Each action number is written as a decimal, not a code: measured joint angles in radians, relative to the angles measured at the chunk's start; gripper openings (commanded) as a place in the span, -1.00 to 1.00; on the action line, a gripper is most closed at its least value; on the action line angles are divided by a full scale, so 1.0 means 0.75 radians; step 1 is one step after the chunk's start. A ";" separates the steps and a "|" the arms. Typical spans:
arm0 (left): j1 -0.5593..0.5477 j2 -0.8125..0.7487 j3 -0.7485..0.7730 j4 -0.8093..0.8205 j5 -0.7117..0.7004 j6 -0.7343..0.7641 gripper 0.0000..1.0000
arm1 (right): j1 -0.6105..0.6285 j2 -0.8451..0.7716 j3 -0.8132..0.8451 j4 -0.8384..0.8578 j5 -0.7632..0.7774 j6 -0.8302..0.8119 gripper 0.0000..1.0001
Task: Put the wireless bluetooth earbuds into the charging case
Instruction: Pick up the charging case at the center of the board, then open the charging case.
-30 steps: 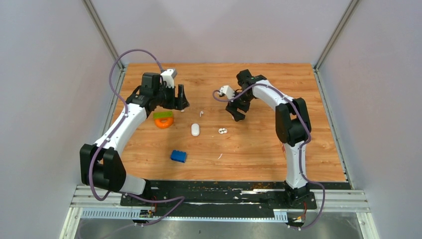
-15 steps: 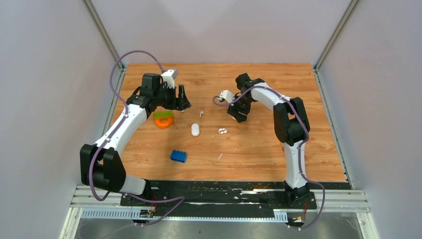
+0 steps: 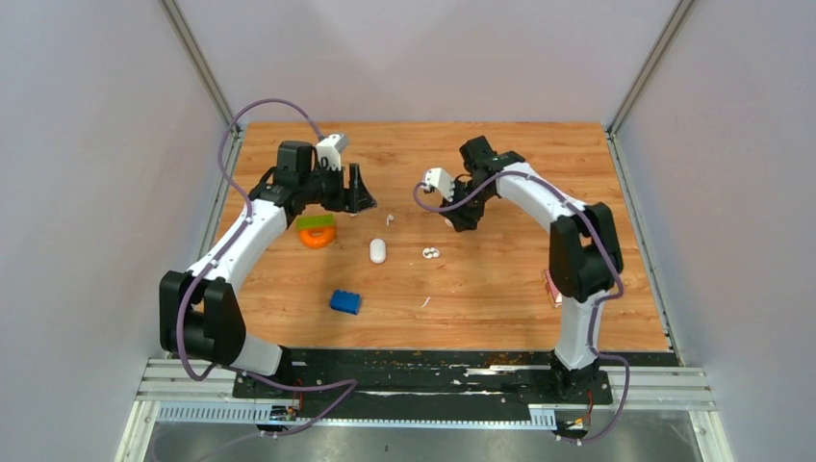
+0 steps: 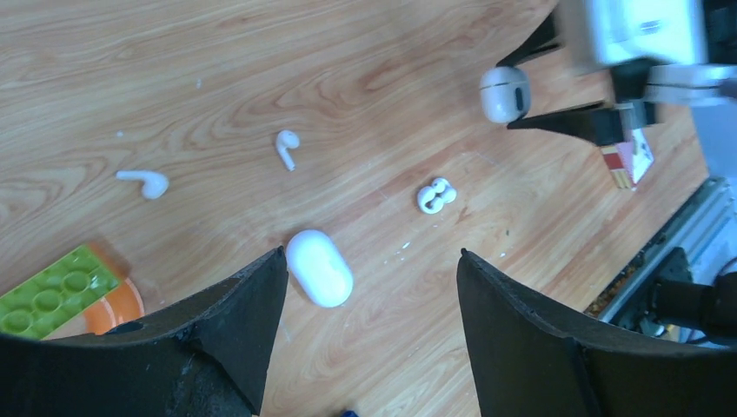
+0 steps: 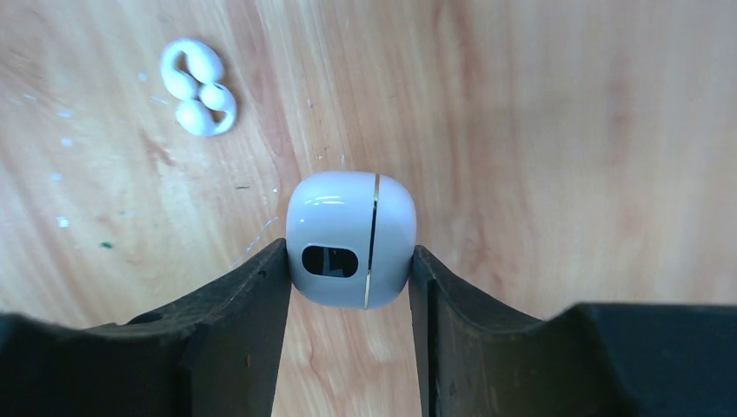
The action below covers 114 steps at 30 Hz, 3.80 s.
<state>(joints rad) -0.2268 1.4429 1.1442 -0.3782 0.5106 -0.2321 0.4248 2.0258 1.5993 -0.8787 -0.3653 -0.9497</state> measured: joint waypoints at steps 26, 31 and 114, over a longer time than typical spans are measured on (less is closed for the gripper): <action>-0.145 0.295 0.390 0.173 0.585 -0.083 0.33 | 0.228 -0.597 -0.082 0.266 -0.137 0.054 -0.16; -0.157 0.348 0.431 0.163 0.630 -0.090 0.28 | 0.234 -0.593 -0.085 0.286 -0.104 0.074 -0.14; -0.145 0.415 0.258 1.417 0.905 -1.000 -0.71 | 0.235 -0.682 -0.097 0.539 -0.143 -0.004 0.43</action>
<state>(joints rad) -0.3355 1.7542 1.3376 0.6846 1.1893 -0.9821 0.6010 1.5146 1.5265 -0.4747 -0.4728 -0.9524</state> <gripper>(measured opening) 0.340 0.751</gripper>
